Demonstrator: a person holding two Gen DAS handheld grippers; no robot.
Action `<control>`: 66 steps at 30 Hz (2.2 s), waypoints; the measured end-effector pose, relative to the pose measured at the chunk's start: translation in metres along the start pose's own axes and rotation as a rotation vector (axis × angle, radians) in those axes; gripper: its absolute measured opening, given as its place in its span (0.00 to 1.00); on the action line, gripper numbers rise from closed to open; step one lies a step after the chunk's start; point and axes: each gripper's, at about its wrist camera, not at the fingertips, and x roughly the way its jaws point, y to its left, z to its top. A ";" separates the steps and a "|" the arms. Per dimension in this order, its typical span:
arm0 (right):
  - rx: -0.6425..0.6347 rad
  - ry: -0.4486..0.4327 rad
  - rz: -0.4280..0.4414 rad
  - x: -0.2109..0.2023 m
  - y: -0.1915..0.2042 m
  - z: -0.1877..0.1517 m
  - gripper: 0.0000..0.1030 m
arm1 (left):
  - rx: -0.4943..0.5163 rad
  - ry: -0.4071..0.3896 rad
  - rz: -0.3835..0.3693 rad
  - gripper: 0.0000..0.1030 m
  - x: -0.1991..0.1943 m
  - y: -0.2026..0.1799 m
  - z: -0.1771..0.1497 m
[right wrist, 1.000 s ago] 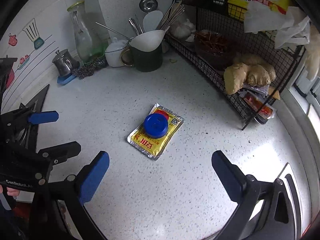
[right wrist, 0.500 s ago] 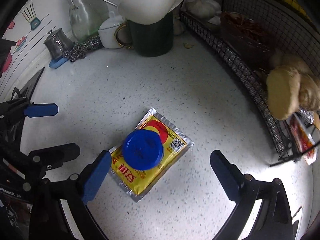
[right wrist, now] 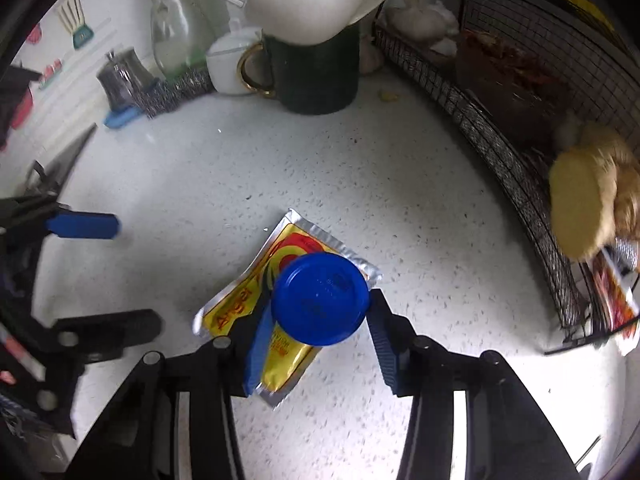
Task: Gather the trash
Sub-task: 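Grasp the blue bottle cap off the yeast packet with the right tool, then grasp the yellow yeast packet with the left tool while the right tool holds the cap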
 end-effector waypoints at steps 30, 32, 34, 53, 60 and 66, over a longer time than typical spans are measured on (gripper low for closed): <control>0.213 -0.022 -0.060 -0.034 -0.079 -0.044 0.42 | 0.112 0.073 0.068 0.77 0.082 -0.091 0.048; 0.217 -0.019 -0.059 -0.035 -0.081 -0.046 0.42 | 0.133 0.071 0.069 0.66 0.082 -0.096 0.049; 0.218 -0.015 -0.061 -0.031 -0.078 -0.046 0.42 | 0.145 0.077 0.057 0.58 0.075 -0.100 0.039; 0.225 0.014 -0.112 -0.049 -0.037 -0.057 0.42 | 0.132 0.060 -0.072 0.46 0.018 -0.104 -0.030; 0.231 0.014 -0.127 -0.070 -0.002 -0.069 0.42 | 0.170 -0.011 -0.086 0.46 -0.038 -0.101 -0.065; 0.221 -0.017 -0.145 -0.095 0.038 -0.079 0.42 | 0.197 -0.049 -0.101 0.46 -0.088 -0.073 -0.103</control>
